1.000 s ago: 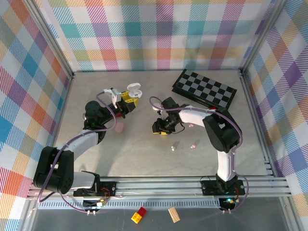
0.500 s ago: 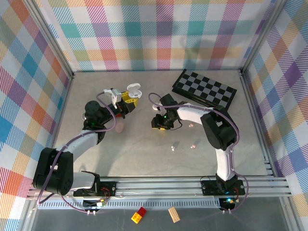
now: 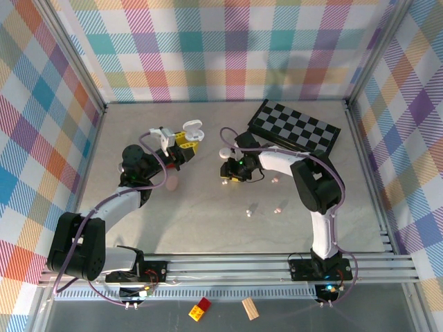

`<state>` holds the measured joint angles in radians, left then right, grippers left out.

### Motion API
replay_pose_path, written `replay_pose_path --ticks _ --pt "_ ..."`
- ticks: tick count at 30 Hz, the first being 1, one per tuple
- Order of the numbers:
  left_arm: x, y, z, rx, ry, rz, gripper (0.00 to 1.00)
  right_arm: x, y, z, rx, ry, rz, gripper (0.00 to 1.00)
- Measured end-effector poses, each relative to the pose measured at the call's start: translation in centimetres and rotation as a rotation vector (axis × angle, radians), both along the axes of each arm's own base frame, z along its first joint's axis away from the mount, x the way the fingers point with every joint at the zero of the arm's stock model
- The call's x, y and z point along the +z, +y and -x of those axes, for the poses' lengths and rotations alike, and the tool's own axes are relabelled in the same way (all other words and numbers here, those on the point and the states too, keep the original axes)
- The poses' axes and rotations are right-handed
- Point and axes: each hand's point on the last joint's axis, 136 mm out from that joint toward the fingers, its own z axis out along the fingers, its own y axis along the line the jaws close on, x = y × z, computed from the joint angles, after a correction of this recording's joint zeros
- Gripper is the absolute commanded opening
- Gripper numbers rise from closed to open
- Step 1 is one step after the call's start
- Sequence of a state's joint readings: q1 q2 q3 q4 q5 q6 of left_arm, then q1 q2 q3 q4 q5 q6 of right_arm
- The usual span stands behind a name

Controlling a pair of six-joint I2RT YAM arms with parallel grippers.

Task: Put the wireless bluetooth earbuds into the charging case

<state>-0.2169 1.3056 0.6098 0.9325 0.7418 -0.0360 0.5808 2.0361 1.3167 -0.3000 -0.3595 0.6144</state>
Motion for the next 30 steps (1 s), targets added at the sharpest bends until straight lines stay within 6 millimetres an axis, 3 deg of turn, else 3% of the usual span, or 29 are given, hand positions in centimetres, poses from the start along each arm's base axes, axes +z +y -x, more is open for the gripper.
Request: replay_pose_path --ticks 11,30 --pt "-0.1 0.1 0.0 0.004 0.008 -0.004 0.33 -0.2 0.3 0.5 0.014 0.039 -0.031 0.32" --pt "-0.1 0.1 0.0 0.004 0.007 -0.004 0.33 0.3 1.1 0.7 0.038 0.043 -0.084 0.32"
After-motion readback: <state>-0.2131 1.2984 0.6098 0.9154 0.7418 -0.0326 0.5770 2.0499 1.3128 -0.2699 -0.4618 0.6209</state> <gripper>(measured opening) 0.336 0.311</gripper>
